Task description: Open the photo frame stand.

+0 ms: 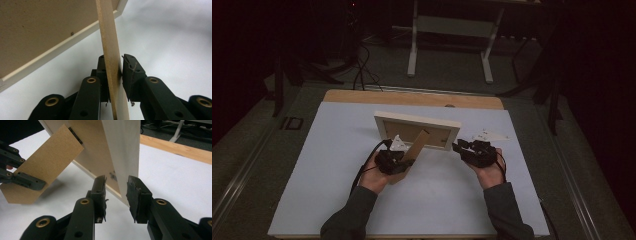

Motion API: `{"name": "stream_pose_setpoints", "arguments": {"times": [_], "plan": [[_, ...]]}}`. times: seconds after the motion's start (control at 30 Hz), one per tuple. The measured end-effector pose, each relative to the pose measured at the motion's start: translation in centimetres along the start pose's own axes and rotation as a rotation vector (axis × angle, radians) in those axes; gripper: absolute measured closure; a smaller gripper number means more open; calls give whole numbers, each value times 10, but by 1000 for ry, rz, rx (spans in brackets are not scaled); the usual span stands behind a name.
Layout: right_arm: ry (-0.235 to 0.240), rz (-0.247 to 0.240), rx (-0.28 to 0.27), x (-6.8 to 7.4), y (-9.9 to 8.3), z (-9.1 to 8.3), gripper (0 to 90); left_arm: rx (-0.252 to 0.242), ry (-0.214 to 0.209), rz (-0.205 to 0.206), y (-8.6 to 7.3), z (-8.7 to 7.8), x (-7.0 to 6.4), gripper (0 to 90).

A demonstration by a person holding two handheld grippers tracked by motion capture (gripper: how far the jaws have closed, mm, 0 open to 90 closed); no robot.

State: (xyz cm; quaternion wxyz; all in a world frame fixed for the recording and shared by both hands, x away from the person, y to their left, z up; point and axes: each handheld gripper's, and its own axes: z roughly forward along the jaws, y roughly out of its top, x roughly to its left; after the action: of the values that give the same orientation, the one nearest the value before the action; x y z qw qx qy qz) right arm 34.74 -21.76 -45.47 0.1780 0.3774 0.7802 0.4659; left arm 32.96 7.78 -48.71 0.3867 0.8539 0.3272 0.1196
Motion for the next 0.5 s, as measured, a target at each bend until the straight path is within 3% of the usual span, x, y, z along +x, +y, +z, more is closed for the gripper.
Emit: {"name": "stream_pose_setpoints", "arguments": {"times": [0.5], "plan": [[2,23,14,-3,-19,-4,678,7,13,12,-5,1,-6,791]]}}
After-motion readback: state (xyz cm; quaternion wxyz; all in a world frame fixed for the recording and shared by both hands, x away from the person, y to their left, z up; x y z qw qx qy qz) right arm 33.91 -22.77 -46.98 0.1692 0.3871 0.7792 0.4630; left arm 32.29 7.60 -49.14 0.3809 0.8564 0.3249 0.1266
